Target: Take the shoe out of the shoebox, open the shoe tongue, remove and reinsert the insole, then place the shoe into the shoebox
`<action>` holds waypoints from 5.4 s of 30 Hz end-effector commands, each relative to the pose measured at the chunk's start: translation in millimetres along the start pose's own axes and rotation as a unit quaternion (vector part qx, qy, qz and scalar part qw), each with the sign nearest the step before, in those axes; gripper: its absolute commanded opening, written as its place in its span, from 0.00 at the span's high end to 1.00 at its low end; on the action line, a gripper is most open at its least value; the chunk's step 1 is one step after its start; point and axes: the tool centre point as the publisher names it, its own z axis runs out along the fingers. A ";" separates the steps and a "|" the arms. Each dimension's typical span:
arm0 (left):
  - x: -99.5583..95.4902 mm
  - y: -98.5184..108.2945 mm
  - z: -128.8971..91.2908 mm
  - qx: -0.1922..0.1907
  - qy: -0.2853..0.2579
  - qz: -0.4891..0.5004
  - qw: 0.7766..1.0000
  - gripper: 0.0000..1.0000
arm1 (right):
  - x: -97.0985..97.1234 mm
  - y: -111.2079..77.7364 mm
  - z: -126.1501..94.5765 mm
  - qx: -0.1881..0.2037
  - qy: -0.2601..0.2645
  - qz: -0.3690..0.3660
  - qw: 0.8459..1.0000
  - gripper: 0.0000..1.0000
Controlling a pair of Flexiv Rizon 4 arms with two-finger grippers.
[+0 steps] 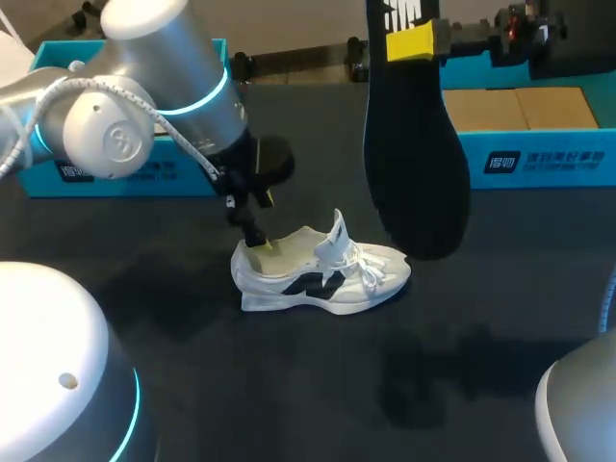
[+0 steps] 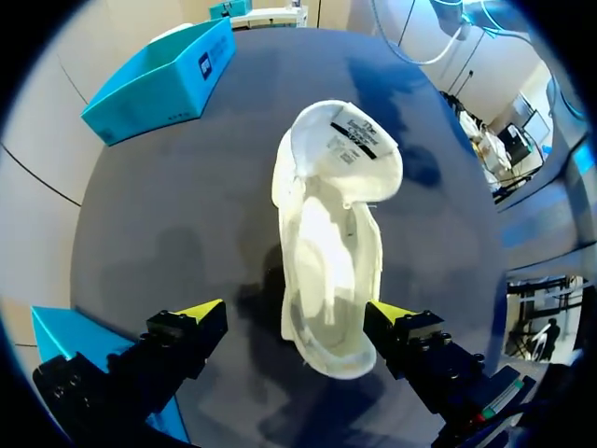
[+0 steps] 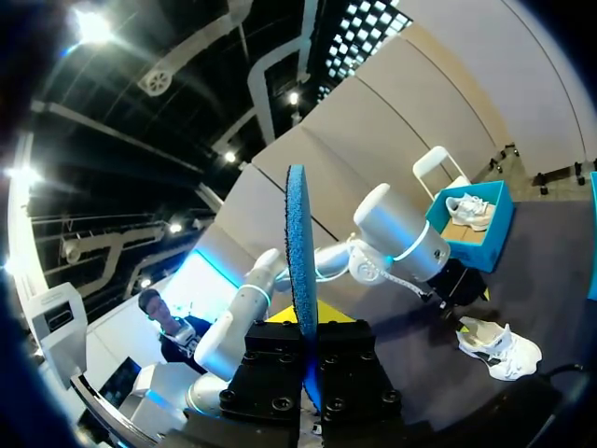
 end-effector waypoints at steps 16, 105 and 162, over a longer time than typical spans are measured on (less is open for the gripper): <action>-21.8 -46.8 48.9 -0.027 0.025 -0.002 0.999 0.00 | -0.3 3.0 3.6 0.002 -0.001 0.001 1.000 1.00; -4.0 -62.1 5.6 -0.139 0.303 0.561 0.758 1.00 | -0.3 3.0 3.6 0.002 -0.001 0.001 1.000 1.00; -14.9 -113.1 79.2 -0.182 0.333 0.642 0.666 1.00 | -0.3 3.0 3.6 0.002 -0.001 0.001 1.000 1.00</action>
